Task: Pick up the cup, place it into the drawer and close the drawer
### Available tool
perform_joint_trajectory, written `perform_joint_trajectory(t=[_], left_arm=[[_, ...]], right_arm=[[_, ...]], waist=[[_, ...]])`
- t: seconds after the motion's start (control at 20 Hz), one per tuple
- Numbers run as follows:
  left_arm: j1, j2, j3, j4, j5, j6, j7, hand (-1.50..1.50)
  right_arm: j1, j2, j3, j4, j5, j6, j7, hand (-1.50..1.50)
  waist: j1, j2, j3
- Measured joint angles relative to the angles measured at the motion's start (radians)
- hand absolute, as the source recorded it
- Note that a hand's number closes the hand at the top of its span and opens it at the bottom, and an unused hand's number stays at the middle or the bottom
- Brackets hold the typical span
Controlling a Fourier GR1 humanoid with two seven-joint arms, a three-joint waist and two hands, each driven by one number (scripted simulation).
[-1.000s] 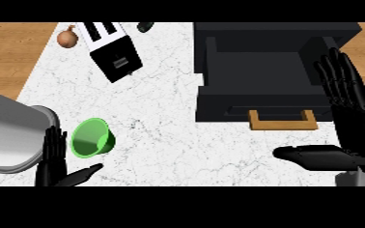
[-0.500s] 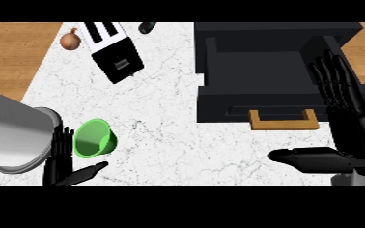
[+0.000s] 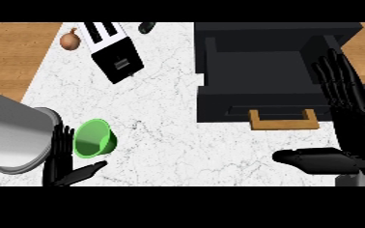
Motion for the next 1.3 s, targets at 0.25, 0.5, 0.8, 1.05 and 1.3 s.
perform_joint_trajectory(t=[0.25, 0.5, 0.8, 1.05, 1.3], left_arm=[[-0.059, -0.021, -0.005, -0.001, 0.012, -0.036, 0.012, -1.5], [-0.094, -0.022, -0.013, 0.005, 0.023, -0.097, 0.027, 1.5], [-0.108, -0.045, -0.028, -0.009, 0.041, -0.17, 0.05, 1.5], [-0.158, -0.036, -0.018, 0.006, 0.058, -0.191, 0.059, 1.5], [-0.207, -0.021, -0.005, 0.021, 0.064, -0.18, 0.044, 1.5]], right_arm=[[-0.012, -0.002, -0.008, 0.03, -0.007, 0.006, -0.016, -1.5], [-0.02, 0.0, -0.01, 0.04, -0.014, 0.009, -0.007, -1.5], [0.003, -0.002, -0.004, 0.018, -0.007, 0.012, -0.003, -1.5], [-0.012, -0.001, -0.008, 0.065, 0.008, 0.011, -0.044, -1.5], [-0.024, -0.002, -0.01, 0.066, 0.007, 0.01, -0.044, -1.5]], waist=[[-0.005, 0.007, -0.016], [-0.007, 0.009, -0.022], [-0.008, 0.008, -0.023], [-0.011, 0.012, -0.024], [-0.018, 0.014, -0.025]])
